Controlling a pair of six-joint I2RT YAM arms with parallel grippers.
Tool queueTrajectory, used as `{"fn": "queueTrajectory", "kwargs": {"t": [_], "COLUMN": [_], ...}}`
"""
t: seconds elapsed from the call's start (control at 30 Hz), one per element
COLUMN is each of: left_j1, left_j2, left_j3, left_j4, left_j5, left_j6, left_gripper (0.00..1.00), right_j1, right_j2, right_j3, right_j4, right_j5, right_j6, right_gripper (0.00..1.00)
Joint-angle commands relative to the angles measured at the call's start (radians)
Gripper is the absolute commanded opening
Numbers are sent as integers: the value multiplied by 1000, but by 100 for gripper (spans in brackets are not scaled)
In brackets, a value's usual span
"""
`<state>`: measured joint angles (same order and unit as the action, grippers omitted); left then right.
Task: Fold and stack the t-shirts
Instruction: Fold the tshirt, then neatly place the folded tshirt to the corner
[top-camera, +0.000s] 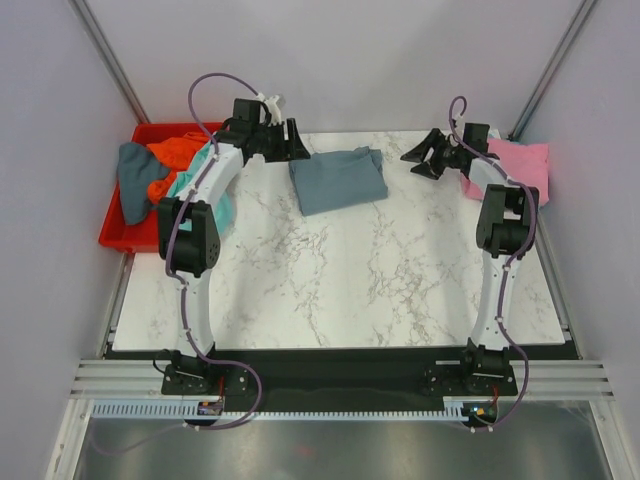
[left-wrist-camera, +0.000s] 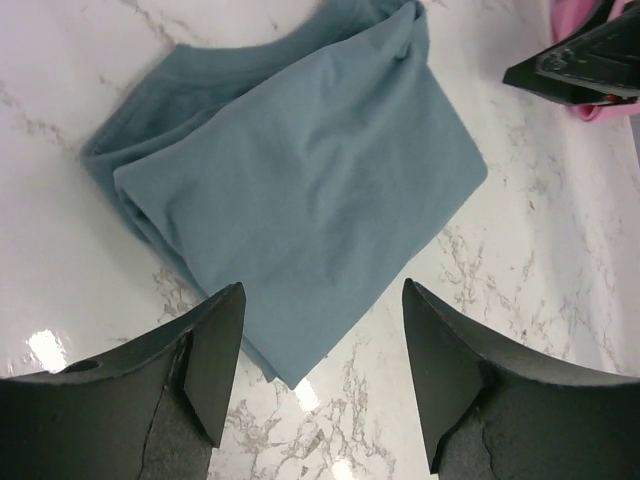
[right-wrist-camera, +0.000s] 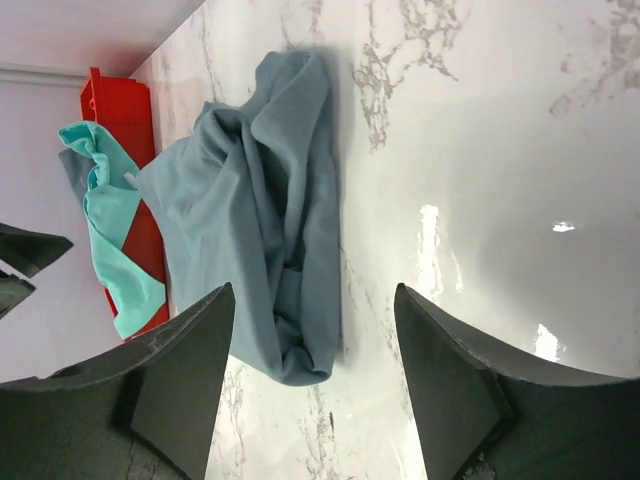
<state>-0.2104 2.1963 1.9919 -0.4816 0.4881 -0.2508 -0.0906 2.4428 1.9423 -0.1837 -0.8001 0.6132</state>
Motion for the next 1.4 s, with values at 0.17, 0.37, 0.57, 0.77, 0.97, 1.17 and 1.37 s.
{"fn": "queueTrajectory", "kwargs": {"t": [0.17,0.37,0.57,0.77,0.97,1.17,1.37], "left_j1": [-49,-90,-96,-96,-92,-87,-76], "left_j2": [131,203,227,246,249,247,246], "left_j3": [130,139,125,127,128,122,116], "left_j4": [6,2,0,5,9,11,9], "left_j5": [1,-14,-42,-37,-17,1,-3], "left_j6": [157,171,153,130,101,88,91], "left_gripper": [72,72,72,72,72,72,72], "right_j1": [22,23,51,84,141,181,198], "right_j2": [111,159,176,182,199,231,285], "right_j3": [0,-19,-5,-14,0,30,89], "right_j4": [61,141,151,150,151,168,220], "right_j5": [-123,-157,-157,-148,-139,-125,-108], "right_j6": [40,105,117,122,128,146,183], "right_gripper": [74,74,74,74,74,75,60]}}
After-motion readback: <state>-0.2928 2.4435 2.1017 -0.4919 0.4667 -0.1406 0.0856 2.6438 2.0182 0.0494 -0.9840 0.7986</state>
